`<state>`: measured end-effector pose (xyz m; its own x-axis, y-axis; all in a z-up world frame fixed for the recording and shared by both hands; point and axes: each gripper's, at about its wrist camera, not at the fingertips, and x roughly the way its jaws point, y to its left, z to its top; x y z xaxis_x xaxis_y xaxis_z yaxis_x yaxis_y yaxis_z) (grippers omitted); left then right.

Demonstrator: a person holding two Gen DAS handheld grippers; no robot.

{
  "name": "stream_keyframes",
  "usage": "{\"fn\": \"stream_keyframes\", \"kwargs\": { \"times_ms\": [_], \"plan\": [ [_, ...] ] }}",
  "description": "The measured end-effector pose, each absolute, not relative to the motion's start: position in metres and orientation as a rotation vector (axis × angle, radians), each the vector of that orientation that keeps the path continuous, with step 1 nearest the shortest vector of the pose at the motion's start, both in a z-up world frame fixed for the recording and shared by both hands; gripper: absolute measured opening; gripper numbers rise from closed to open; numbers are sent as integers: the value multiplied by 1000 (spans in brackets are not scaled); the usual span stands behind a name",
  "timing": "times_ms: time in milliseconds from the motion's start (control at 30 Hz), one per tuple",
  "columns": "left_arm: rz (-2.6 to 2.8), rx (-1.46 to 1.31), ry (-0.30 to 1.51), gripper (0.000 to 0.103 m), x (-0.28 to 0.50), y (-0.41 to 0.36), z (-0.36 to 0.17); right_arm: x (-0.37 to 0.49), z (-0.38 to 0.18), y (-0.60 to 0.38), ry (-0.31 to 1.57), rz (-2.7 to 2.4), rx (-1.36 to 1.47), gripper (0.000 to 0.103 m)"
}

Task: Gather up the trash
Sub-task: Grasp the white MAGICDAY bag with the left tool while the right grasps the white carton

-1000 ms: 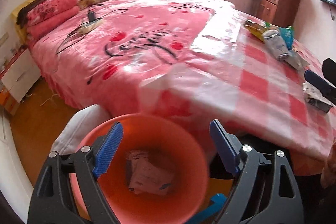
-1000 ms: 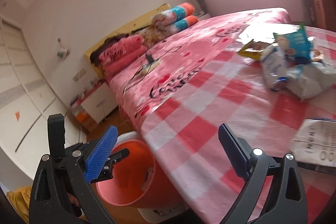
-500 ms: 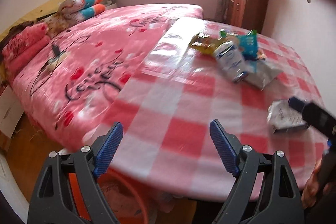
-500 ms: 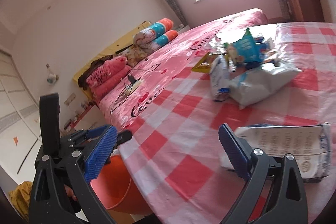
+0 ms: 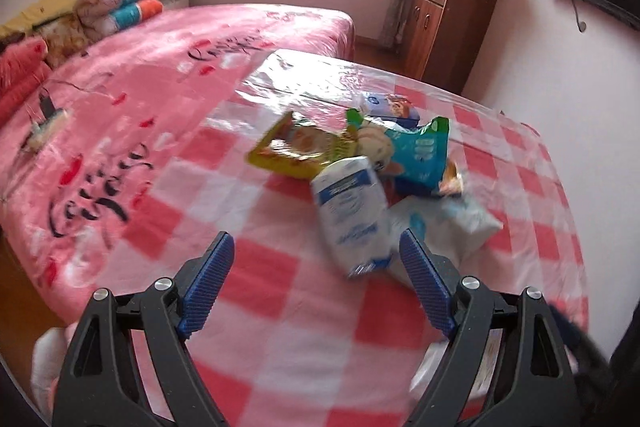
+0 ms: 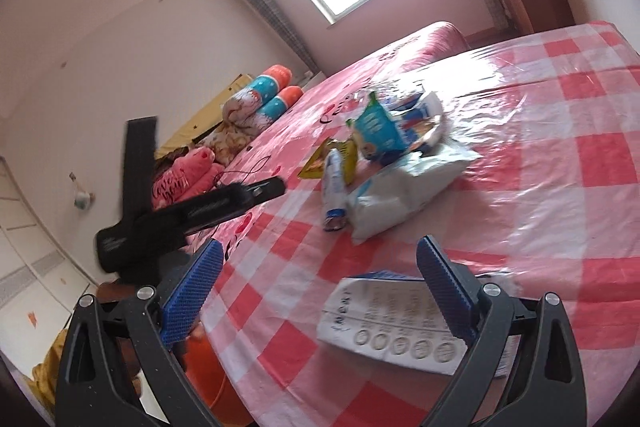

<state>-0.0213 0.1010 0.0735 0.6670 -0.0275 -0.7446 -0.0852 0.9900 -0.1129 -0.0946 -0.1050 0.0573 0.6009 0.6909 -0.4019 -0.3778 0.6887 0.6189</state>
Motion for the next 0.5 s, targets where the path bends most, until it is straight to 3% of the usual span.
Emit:
{"fn": "stream_keyframes", "kwargs": {
  "times_ms": [500],
  "plan": [
    [57,-314,929,82,44,103,24,-79,44,-146,755,516,531,96]
  ]
}}
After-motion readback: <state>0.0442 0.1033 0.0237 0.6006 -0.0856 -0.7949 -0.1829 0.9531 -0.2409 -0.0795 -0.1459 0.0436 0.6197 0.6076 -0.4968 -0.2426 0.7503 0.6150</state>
